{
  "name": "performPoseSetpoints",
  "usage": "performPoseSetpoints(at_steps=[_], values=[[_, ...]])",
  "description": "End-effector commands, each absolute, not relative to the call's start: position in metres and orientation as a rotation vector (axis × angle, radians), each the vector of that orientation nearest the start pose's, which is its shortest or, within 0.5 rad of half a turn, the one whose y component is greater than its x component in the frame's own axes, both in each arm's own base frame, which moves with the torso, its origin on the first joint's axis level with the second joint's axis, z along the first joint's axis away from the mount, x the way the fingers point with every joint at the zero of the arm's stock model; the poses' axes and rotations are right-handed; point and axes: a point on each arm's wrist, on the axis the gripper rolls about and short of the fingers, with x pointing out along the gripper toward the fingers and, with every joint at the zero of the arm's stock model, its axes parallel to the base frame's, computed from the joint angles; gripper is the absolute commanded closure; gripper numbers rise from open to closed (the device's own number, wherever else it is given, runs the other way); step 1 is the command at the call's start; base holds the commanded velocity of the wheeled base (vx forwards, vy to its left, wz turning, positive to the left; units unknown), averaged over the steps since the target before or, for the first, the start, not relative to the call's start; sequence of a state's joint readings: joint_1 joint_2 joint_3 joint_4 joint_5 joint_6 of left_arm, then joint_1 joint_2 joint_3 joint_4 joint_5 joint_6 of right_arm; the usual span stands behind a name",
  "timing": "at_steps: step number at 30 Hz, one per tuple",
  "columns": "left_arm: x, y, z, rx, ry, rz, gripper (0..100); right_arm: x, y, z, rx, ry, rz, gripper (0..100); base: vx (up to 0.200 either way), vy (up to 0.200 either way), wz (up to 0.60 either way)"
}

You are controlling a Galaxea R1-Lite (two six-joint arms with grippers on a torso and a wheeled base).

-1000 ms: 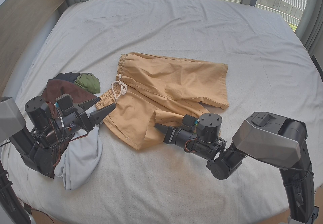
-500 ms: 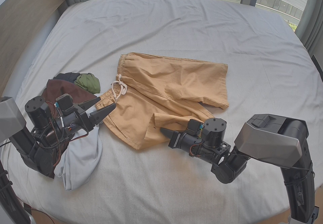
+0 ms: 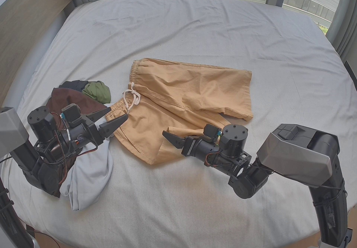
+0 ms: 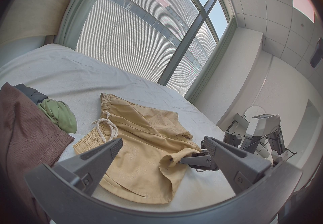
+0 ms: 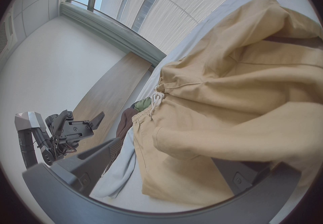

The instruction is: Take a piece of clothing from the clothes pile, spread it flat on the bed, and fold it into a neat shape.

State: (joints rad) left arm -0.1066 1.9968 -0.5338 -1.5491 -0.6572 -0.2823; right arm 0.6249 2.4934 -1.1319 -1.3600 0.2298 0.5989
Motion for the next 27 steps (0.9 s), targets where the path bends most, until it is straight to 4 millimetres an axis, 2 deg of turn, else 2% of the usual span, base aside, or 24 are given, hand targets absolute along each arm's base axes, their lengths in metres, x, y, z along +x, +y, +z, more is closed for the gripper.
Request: performPoseSetpoints(at_steps=[1,12,13,27], values=[[0.312,-0.047,0.116,-0.246,0.026,-0.77,0,0.368,0.272,0.028,0.567,0.236,0.836,0,0.0,0.0,0.0],[0.312,-0.047,0.116,-0.244,0.024,-0.77,0,0.367,0.274,0.025,0.566,0.237,0.837,0,0.0,0.0,0.0],[0.312,-0.047,0.116,-0.245,0.025,-0.77,0,0.368,0.273,0.025,0.566,0.236,0.838,100,0.0,0.0,0.0],[0.312,-0.047,0.116,-0.246,0.024,-0.768,0,0.367,0.27,0.018,0.564,0.255,0.827,100,0.0,0.0,0.0]])
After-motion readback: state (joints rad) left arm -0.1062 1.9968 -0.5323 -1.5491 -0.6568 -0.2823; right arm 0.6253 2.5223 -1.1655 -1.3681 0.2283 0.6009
